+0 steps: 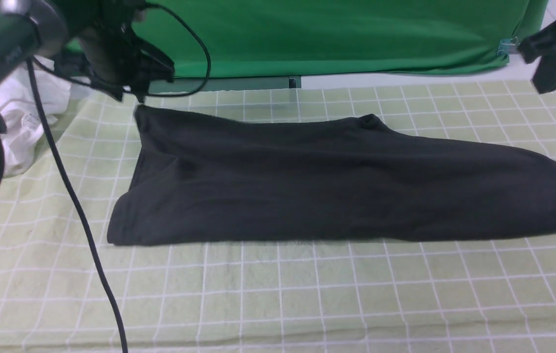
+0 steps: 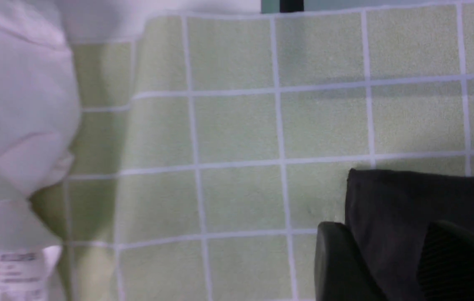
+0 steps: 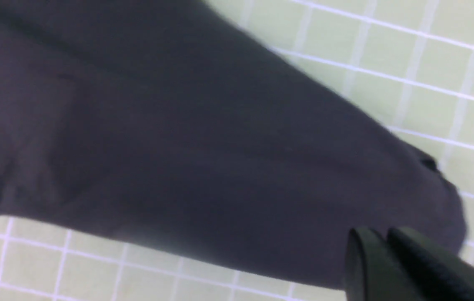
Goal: Fold a long-sleeved shirt over a green coffee tablecloth.
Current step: 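Pull the folded dark garment lengthwise by its ends to straighten it flat on the table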
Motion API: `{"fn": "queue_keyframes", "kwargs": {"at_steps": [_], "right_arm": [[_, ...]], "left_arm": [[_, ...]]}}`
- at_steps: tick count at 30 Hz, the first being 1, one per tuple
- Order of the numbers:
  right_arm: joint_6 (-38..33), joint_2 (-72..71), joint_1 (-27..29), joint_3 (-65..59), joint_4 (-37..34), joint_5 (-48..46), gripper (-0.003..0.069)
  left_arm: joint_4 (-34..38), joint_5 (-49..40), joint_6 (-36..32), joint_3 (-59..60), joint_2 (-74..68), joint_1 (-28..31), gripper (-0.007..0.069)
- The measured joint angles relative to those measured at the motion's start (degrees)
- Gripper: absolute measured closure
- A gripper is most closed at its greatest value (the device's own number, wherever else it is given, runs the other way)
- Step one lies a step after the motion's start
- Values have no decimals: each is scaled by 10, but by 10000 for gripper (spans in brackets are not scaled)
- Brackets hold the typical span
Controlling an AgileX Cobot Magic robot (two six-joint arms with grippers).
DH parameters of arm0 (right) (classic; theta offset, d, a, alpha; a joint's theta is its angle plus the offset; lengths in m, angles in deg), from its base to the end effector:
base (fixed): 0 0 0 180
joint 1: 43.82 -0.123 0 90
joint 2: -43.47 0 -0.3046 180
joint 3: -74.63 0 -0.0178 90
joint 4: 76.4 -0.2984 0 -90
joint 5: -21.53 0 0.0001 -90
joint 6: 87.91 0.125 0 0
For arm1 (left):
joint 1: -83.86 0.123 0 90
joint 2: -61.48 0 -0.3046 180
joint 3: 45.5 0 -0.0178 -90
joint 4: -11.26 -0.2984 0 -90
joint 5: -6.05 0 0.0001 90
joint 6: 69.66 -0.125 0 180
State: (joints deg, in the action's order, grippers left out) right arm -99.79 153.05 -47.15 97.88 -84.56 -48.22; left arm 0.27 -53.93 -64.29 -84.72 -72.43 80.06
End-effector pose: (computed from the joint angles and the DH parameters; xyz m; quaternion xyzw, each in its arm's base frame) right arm 0.4475 0.0427 0.3337 -0.1190 0.9686 0.0548 0.2114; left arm 0.5638 -0.0168 0.2247 0.0153 0.9715 0.0737 0.2249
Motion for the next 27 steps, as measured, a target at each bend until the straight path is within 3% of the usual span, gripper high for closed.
{"fn": "queue_keyframes", "kwargs": {"at_steps": [2,8,12,19,27], "right_arm": [[6,-7,15,-9,1,0,530],[14,-20,79,-96,5,1,237],[15,-18,111,-157,6,32,99],[22,41,152,-182,5,111,71],[25,127,152,-182,-2,160,71]], "left_arm": [[-4,-23,-13,-5,15,1,363],[20,-93,-35,49,102,7,583],[61,-83,-41,146,176,6,614],[145,48,-57,413,299,2,614],[147,117,-58,565,302,2,613]]}}
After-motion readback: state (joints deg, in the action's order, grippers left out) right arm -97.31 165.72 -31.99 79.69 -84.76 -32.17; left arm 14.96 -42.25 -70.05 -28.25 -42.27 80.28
